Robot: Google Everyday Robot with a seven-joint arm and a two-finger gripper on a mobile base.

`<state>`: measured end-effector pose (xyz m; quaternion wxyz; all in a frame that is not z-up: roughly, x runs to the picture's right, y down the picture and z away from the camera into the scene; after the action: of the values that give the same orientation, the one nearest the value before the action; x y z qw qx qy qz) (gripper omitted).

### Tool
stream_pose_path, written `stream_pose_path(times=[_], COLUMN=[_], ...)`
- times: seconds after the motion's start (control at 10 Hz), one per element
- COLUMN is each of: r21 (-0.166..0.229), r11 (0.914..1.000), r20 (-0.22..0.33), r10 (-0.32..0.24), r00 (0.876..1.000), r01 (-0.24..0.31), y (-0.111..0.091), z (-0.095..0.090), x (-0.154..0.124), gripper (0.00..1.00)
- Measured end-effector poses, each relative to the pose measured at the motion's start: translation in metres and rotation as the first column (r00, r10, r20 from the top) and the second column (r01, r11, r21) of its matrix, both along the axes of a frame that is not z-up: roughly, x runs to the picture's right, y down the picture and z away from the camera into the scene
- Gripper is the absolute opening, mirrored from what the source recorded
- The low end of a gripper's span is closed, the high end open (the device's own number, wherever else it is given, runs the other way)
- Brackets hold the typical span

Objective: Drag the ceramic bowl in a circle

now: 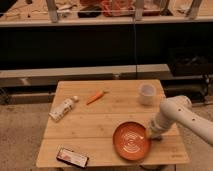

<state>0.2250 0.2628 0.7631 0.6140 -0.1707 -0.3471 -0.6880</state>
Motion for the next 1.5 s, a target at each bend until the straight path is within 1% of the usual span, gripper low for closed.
stream_pose_path(times=[0.2, 0.3, 0.4, 0.6, 0.7, 0.8, 0.9, 1.0, 1.2, 1.3, 1.5], r21=[0.009, 0.018, 0.025, 0.032, 0.037, 0.041, 0.035, 0.025, 0.018, 0.012, -0.003], r11=[0.9982, 0.9956, 0.9934, 0.9909, 0.9894, 0.9897, 0.9900, 0.9919, 0.9951, 0.9972, 0.9999], r20=[0.039, 0.063, 0.078, 0.099, 0.116, 0.123, 0.123, 0.119, 0.112, 0.100, 0.056], r10=[-0.060, -0.093, -0.113, -0.133, -0.144, -0.141, -0.140, -0.127, -0.098, -0.074, -0.014], r00=[0.997, 0.994, 0.990, 0.986, 0.983, 0.982, 0.983, 0.985, 0.989, 0.992, 0.998], r01=[0.060, 0.092, 0.112, 0.131, 0.141, 0.137, 0.136, 0.125, 0.097, 0.073, 0.014], y=[0.000, -0.004, -0.011, -0.023, -0.038, -0.050, -0.056, -0.070, -0.094, -0.101, -0.107], z=[-0.001, 0.000, 0.003, 0.011, 0.022, 0.032, 0.038, 0.052, 0.073, 0.081, 0.086], x=[-0.037, -0.057, -0.069, -0.081, -0.094, -0.099, -0.099, -0.097, -0.096, -0.091, -0.061], gripper=[0.00, 0.00, 0.00, 0.00, 0.00, 0.00, 0.00, 0.00, 0.00, 0.00, 0.00])
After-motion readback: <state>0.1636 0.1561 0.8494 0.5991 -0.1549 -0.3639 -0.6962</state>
